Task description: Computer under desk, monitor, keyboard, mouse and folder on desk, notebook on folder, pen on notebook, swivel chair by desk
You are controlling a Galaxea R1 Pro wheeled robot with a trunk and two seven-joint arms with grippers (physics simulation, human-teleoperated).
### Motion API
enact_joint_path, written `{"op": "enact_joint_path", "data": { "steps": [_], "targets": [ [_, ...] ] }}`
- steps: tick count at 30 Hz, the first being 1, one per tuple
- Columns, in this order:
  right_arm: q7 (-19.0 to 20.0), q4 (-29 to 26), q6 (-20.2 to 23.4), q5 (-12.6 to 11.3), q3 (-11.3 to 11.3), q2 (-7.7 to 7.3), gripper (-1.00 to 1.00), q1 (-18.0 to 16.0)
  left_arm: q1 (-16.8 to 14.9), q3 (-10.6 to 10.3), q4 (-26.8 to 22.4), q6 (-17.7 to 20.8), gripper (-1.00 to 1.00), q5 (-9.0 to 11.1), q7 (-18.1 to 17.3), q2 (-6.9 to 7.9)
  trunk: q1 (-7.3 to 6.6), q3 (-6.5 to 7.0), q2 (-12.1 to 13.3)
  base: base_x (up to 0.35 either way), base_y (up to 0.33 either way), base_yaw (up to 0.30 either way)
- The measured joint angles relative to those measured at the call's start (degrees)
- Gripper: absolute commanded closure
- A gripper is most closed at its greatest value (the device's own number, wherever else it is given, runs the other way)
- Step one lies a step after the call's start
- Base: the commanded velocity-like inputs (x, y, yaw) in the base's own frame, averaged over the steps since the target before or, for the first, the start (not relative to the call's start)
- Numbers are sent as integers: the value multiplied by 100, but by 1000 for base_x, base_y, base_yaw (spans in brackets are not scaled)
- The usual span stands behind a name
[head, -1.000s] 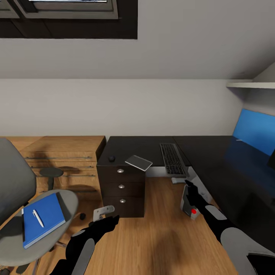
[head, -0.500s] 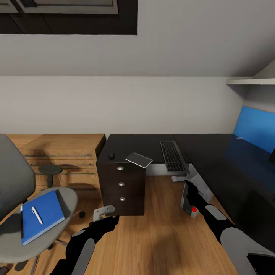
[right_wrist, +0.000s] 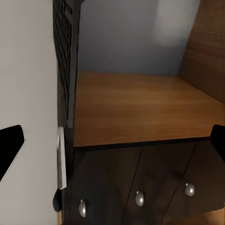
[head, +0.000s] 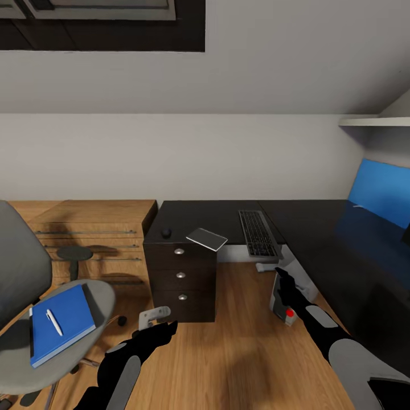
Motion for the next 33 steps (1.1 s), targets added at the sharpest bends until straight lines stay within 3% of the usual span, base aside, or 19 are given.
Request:
{"op": "enact_joint_path", "data": {
  "steps": [33],
  "targets": [
    [127,-6,-1,11,8,0,-100,1,0,0,114,-6,-100,-13,-8,5,1,0,0,123,7,0]
  ]
}}
